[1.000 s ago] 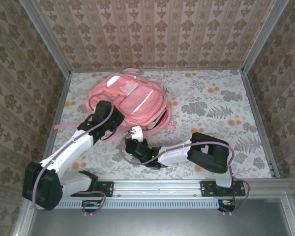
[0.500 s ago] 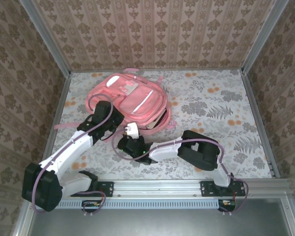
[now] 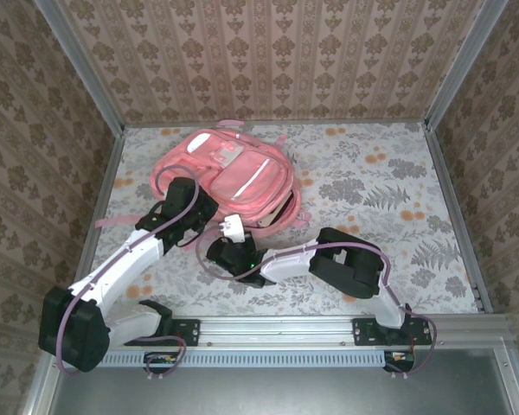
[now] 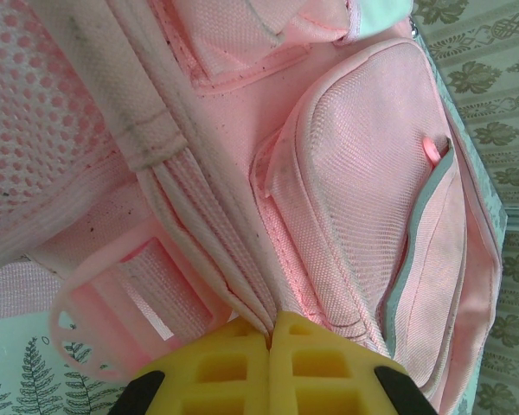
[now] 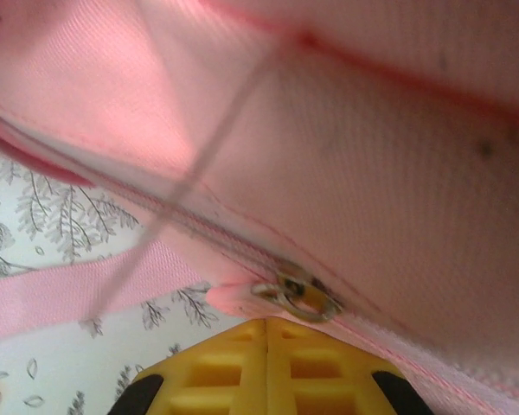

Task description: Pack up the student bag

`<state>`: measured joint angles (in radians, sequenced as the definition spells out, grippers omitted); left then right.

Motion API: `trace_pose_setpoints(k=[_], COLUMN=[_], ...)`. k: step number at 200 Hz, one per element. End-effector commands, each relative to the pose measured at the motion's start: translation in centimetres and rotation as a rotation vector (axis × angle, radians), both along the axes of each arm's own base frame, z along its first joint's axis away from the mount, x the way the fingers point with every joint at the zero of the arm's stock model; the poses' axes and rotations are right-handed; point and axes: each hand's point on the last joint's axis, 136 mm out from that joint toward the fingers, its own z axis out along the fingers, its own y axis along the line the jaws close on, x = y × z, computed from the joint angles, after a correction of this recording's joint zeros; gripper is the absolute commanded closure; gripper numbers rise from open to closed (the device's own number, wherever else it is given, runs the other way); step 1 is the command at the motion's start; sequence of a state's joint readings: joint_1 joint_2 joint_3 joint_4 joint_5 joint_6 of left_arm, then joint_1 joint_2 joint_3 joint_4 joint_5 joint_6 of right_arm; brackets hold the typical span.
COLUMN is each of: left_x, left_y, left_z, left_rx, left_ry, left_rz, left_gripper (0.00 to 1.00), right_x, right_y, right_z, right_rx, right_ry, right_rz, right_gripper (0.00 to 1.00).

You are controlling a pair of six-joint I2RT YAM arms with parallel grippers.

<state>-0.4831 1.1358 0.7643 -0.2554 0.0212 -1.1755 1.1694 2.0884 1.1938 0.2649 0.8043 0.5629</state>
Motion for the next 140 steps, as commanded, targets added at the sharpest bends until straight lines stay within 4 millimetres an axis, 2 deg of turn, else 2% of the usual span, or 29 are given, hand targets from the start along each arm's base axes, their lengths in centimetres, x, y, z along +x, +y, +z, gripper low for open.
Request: trace_pose_setpoints(k=[1,20,37,44,73,93,106,123,140], left_x=[0.8,0.9,0.8,1.2,1.3,1.3,1.4,1.5,1.7], left_y=[-0.7,-0.1,0.1,1.0,1.4,1.4,1.3,1.1,0.5], left_z=[2.4,2.4,2.3,2.2,2.2,2.1,2.2,2.3,2.9], left_rx=[-0.046,-0.037,-0.036,-0.037,-0.041,-0.046,-0.052,-0.060,-0.065], left_ry=[-0.075,-0.074,-0.071,-0.072,-0.074,-0.067,-0.069,-0.067,-0.077], left_rz=[-0.013,-0.003,-0.002,0.029,0.033,0.033,0.033,0.031,0.018], left_gripper=[1.00,1.00,1.00,1.00,1.00,1.00,1.00,1.00,1.00], right_x=[-0.2,-0.9,-1.6,-1.8,-2.3,-2.6,-2.7,-3.0,-3.0], right_y=[-0.4,-1.1,-2.4,-2.9,-5.0,-5.3,-4.6,-3.0,-1.4], right_z=[2.1,2.3,2.3,2.4,1.9,1.9,2.2,2.6,3.0], right_rx=[0.026,0.040,0.042,0.042,0.038,0.038,0.052,0.071,0.050], right_ry=[-0.017,-0.001,0.012,0.017,0.044,0.053,0.048,0.053,0.063], right_rz=[0.029,0.054,0.057,0.055,0.043,0.056,0.098,0.169,0.207], right_gripper=[1.00,1.00,1.00,1.00,1.00,1.00,1.00,0.80,0.70])
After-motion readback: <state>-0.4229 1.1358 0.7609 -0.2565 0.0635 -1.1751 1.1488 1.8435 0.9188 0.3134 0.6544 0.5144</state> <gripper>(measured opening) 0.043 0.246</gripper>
